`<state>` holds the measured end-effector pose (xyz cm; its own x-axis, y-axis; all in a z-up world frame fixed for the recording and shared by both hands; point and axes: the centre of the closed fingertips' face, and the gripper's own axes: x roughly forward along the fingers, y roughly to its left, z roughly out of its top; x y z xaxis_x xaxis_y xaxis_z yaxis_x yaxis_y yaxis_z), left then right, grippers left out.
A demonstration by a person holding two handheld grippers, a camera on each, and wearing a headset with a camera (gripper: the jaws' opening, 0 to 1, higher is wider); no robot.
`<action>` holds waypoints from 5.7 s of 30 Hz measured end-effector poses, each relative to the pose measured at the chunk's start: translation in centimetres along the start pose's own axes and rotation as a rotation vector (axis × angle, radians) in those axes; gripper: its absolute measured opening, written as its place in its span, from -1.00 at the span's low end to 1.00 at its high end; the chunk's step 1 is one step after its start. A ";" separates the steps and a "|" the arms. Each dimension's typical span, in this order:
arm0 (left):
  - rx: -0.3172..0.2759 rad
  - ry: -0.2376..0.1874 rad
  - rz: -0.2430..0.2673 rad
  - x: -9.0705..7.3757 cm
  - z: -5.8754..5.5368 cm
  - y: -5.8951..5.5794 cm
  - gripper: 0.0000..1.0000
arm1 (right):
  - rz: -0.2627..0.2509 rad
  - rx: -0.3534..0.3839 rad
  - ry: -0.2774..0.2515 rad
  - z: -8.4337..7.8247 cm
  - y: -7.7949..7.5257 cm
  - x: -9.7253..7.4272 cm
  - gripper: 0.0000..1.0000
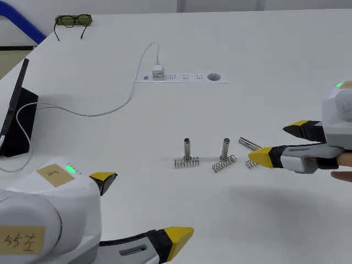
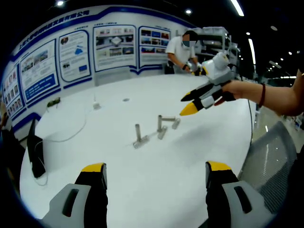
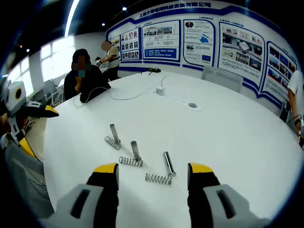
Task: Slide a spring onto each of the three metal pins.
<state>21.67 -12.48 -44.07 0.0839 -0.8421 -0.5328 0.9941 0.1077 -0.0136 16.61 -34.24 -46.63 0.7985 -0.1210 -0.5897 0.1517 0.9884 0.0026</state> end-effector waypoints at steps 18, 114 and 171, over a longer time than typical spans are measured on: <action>0.009 0.004 -0.011 0.6 0.0 0.2 0.71 | 0.022 0.039 0.027 0.1 -1.9 3.8 -0.12; 0.013 0.021 -0.006 0.8 -0.7 0.7 0.61 | 0.020 0.051 0.197 -2.6 -3.0 9.3 -0.83; 0.039 -0.030 -0.022 0.3 0.7 -0.3 0.58 | -0.041 -0.003 0.161 -1.8 -2.2 2.7 -0.83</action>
<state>21.46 -13.14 -43.64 0.0633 -0.8593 -0.5075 0.9976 0.0688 0.0081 17.36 -36.61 -49.68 0.6879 -0.1452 -0.7112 0.1802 0.9833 -0.0265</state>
